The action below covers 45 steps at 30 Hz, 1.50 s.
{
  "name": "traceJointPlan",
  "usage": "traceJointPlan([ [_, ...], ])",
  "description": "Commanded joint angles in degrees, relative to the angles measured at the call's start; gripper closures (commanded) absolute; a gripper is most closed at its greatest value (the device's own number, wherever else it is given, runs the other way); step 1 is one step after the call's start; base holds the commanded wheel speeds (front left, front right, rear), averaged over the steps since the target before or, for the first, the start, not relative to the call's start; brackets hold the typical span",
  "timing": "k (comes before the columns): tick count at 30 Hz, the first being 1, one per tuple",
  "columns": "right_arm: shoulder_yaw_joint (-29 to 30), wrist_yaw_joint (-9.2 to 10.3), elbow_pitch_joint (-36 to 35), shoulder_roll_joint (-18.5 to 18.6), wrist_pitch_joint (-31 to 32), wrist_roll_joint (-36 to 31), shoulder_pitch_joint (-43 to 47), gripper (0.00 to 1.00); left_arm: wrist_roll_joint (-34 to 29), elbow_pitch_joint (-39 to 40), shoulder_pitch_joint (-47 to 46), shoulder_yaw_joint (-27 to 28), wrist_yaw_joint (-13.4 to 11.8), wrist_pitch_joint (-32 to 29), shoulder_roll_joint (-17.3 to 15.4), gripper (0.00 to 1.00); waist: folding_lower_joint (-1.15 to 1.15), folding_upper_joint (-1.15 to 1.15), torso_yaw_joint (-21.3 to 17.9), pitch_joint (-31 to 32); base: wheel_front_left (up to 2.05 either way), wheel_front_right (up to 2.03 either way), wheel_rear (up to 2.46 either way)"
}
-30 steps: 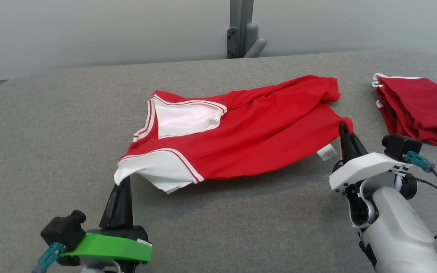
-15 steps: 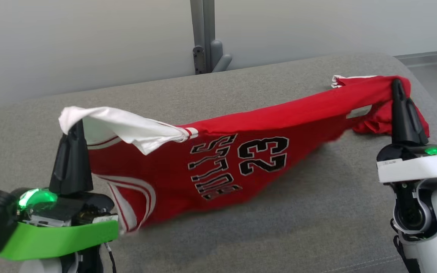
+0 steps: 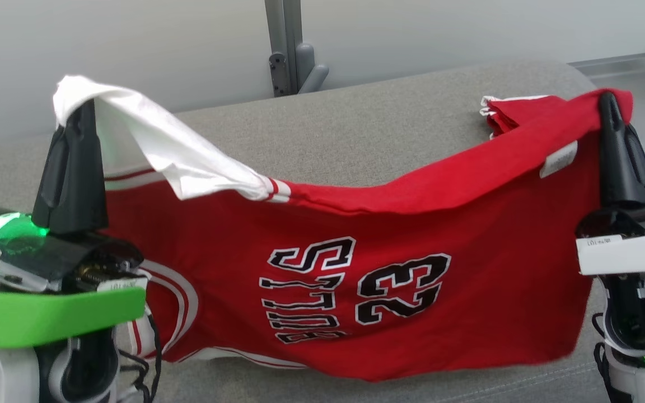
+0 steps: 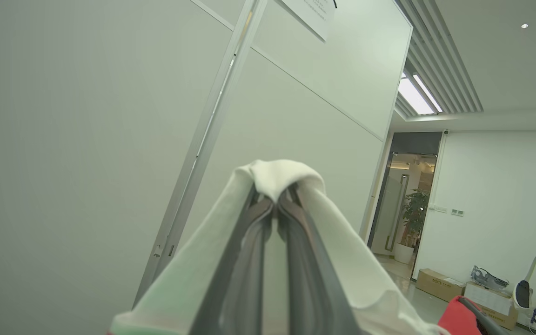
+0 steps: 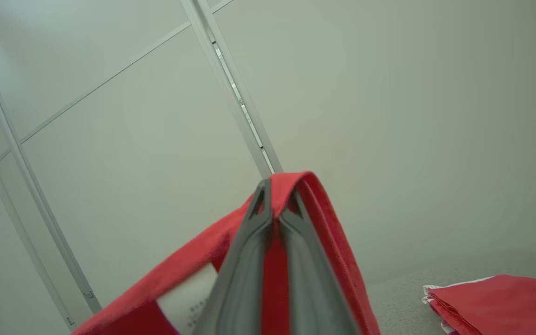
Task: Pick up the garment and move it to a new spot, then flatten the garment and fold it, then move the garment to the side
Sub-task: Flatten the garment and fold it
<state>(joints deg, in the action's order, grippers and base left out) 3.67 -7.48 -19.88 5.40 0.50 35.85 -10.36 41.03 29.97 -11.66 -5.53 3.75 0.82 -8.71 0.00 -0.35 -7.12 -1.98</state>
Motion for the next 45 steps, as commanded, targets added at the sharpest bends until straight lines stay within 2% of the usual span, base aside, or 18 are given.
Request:
traceJointPlan([
  [1,-0.44,-0.01,0.53,-0.24,0.55,-0.04,-1.87,1.00,1.03,-1.21,-1.89,0.44,-0.26,-0.60,-0.66,1.00,0.00,0.35,0.66,-2.59,0.00,0.00,0.00],
  [6,-1.67,-0.01,5.92,0.58,2.89,-1.28,-12.28,1.00,2.39,-9.86,-14.00,0.61,0.60,-5.21,-3.36,1.00,0.00,0.35,1.54,-9.69,0.00,0.00,0.00],
  [13,-2.91,-0.01,20.82,1.58,2.31,-5.42,-41.27,1.00,-1.53,-27.35,-45.06,0.81,0.46,-8.74,-7.08,1.00,0.00,0.35,2.26,-22.15,0.00,0.00,0.00],
  [16,-4.46,-0.01,29.79,1.57,0.13,-9.36,-53.87,1.00,-4.63,-36.70,-58.43,0.66,-0.16,-6.89,-7.46,1.00,0.00,0.35,2.00,-25.80,0.00,0.00,0.00],
  [21,-5.28,-0.01,45.23,1.29,-6.32,-15.07,-70.78,1.00,-9.23,-49.84,-74.36,-1.88,0.68,-0.83,-6.14,1.00,0.00,0.35,2.81,-28.86,0.00,0.00,0.00],
  [22,-4.83,-0.01,50.31,1.07,-9.41,-16.64,-75.47,1.00,-10.16,-53.58,-78.50,-2.59,1.23,2.13,-5.33,1.00,0.00,0.35,3.55,-30.39,0.00,0.00,0.00],
  [23,-4.47,-0.01,52.40,1.17,-10.79,-17.36,-77.50,1.00,-10.11,-55.09,-80.21,-2.69,1.42,3.39,-4.75,1.00,0.00,0.35,4.06,-31.36,0.00,0.00,0.00],
  [27,-4.36,-0.01,60.01,1.67,-13.84,-19.53,-81.58,1.00,-8.76,-60.35,-83.45,-2.53,2.37,8.10,-3.02,1.00,0.00,0.35,6.18,-36.14,0.00,0.00,0.00],
  [30,-4.33,-0.01,64.85,2.10,-14.99,-19.47,-80.25,1.00,-6.65,-63.77,-80.93,-3.01,3.12,10.36,-1.91,1.00,0.00,0.35,7.68,-39.16,0.00,0.00,0.00],
  [35,-4.73,-0.01,68.91,2.63,-15.69,-18.24,-77.17,1.00,-4.17,-65.86,-76.35,-4.31,3.73,12.43,-1.78,1.00,0.00,0.35,8.78,-41.50,0.00,0.00,0.00],
  [39,-5.30,0.00,67.60,2.92,-15.71,-15.76,-73.63,1.00,0.48,-62.83,-71.40,-6.89,3.78,13.39,-2.76,1.00,0.00,0.35,8.89,-42.32,0.00,0.00,0.00],
  [45,-8.53,-0.01,64.72,4.71,-15.72,-10.80,-67.21,1.00,7.05,-54.17,-63.88,-11.36,3.80,13.95,-7.39,1.00,0.00,0.35,8.50,-40.84,0.00,0.00,0.00],
])
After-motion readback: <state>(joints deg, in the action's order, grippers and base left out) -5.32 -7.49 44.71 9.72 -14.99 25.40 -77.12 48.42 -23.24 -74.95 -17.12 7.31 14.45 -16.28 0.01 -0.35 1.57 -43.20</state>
